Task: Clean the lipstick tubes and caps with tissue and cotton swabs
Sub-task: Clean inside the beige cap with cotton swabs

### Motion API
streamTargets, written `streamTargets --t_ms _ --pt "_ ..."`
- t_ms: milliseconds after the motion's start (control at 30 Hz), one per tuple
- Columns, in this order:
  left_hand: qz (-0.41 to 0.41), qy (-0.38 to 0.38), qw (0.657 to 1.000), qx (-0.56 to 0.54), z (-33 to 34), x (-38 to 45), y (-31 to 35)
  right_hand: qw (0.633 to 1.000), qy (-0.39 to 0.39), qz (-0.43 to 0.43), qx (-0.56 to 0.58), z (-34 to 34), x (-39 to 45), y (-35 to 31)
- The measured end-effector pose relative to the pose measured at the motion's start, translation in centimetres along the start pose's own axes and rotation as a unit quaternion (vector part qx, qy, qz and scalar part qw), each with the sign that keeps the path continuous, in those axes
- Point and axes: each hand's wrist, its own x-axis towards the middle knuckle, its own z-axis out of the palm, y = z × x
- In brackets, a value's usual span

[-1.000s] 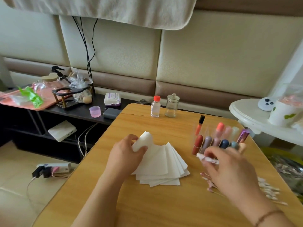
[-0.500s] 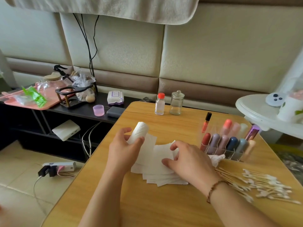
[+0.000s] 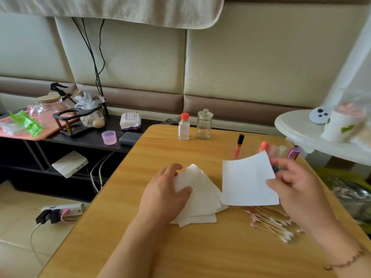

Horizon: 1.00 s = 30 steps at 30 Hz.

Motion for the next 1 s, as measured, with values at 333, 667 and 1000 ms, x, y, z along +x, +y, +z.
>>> streamTargets --t_ms 333,667,1000 --pt "0.016 0.001 0.993 0.119 0.3 -0.3 0.5 0.939 -0.112 0.166 0.281 -6.9 -5.0 1.7" --pt "0.100 0.012 0.989 0.111 1.9 0.6 8.5 0.978 -0.118 0.023 -0.169 -7.3 -4.9 6.2" --pt "0.212 0.056 0.975 -0.012 6.2 -1.2 10.7 0.978 0.046 -0.009 -0.203 -5.5 9.4 6.6"
